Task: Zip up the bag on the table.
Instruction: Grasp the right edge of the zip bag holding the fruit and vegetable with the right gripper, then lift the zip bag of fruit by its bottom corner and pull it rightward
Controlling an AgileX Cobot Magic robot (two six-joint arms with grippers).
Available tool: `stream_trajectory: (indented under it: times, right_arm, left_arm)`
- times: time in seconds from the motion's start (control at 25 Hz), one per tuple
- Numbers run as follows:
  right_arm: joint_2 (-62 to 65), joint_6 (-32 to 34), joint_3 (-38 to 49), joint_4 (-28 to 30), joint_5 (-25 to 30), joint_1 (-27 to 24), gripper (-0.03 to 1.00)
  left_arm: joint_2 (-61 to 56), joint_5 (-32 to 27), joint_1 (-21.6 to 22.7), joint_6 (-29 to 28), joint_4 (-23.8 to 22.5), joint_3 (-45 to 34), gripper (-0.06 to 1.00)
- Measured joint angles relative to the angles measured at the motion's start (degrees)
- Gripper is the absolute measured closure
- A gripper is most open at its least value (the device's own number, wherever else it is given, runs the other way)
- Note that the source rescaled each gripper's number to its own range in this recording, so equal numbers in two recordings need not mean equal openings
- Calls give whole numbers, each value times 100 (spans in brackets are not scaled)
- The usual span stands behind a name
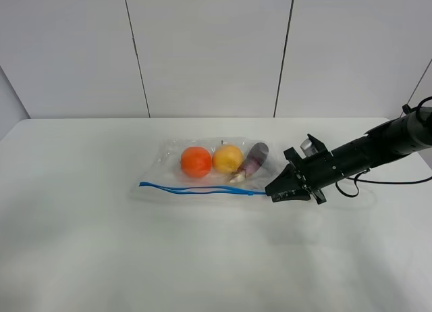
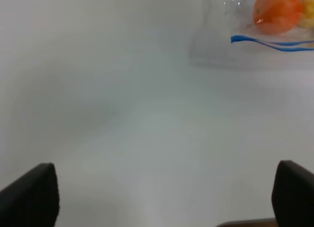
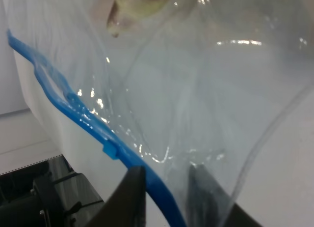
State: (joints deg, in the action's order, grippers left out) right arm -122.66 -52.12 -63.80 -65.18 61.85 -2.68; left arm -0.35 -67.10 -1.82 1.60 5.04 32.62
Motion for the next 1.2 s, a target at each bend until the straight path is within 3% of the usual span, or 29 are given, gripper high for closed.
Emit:
stream_trajectory:
  times: [0.2,0.32,0.4,0.56,0.84,1.2]
  right_arm:
    - [0,0,0,4,38,0,75]
    - [0,0,0,4,49,0,91]
    - [0,0,0,4,59,0,97]
    - [0,0,0,-36,119,0,97]
    - [0,-5,-475,-346,684,0,97]
    - [6,113,-795,-553,709,0,97]
  left_arm:
    - [0,0,0,0,0,0,-5]
    - [0,0,0,0,0,0,-5]
    - [0,0,0,0,0,0,-5]
    - [0,0,0,0,0,0,-5]
    - [0,0,0,0,0,0,-5]
    - [0,0,0,0,0,0,-5]
